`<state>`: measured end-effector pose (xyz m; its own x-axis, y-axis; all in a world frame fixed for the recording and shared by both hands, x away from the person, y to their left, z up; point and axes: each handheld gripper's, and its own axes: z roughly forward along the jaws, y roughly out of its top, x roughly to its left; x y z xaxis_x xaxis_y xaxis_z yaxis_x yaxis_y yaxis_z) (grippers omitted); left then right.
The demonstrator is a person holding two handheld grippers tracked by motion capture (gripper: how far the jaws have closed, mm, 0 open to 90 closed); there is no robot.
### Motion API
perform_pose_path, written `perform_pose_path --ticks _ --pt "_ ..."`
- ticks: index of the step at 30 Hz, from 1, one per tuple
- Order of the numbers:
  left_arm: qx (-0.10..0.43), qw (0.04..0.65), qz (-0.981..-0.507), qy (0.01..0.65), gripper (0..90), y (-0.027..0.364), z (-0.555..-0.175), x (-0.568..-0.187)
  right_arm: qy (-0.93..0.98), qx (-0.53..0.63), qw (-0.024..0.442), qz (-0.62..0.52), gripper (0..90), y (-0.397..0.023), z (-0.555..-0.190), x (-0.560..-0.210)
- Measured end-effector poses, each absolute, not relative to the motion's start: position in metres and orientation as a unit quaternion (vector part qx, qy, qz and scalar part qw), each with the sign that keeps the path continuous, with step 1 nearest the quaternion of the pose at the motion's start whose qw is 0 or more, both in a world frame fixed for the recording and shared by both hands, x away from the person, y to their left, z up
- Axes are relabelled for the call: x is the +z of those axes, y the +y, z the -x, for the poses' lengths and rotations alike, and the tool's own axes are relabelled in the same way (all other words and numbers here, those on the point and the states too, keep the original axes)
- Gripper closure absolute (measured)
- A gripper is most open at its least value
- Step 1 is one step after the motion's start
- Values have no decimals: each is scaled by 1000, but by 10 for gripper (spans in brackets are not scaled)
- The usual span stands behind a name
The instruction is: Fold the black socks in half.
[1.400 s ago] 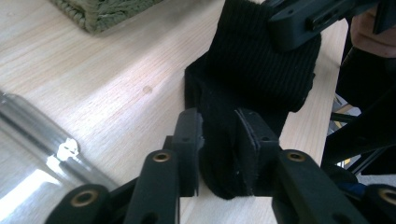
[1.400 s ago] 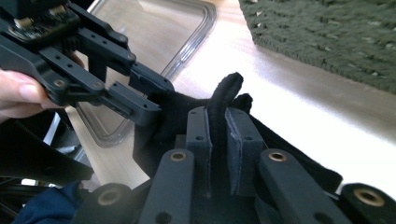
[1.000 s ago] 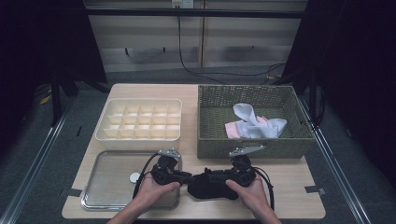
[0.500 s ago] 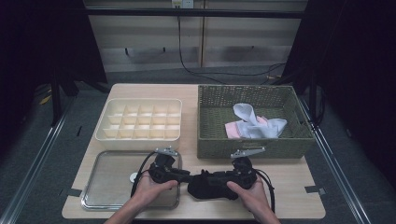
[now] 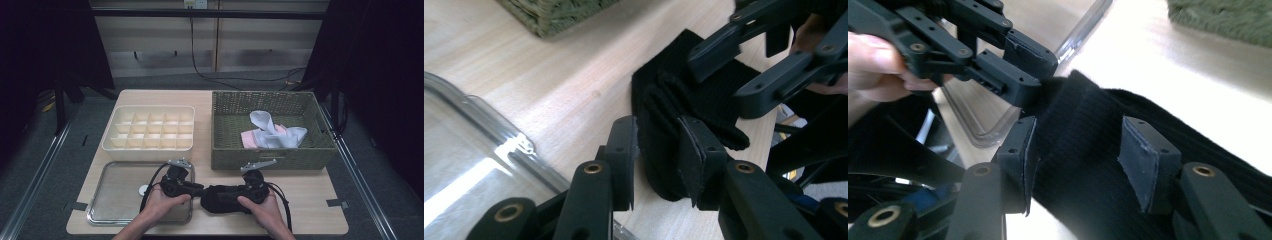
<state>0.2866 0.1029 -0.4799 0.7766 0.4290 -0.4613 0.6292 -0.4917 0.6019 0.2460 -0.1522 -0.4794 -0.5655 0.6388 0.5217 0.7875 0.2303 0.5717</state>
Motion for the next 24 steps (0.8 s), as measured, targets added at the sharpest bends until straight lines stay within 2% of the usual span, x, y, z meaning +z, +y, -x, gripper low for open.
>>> perform_pose_path --ticks 5,7,9,10,14,20,24 --pt "-131 381 -863 305 693 97 -283 -486 -795 -391 74 459 516 -138 -248 -487" --pt "-127 369 -870 299 701 95 -283 -488 -802 -381 53 458 637 -134 -247 -487" --pt "-127 373 -869 300 702 94 -284 -488 -802 -376 44 462 832 -132 -247 -489" --pt "-123 372 -869 302 708 94 -284 -488 -799 -378 43 466 849 -133 -247 -490" --pt "-125 369 -868 307 748 94 -284 -488 -786 -405 55 463 860 -137 -248 -485" --pt "-123 365 -873 299 761 89 -283 -489 -773 -446 70 445 850 -135 -247 -474" --pt "-120 369 -869 307 715 92 -284 -488 -778 -426 70 456 776 -133 -248 -484"
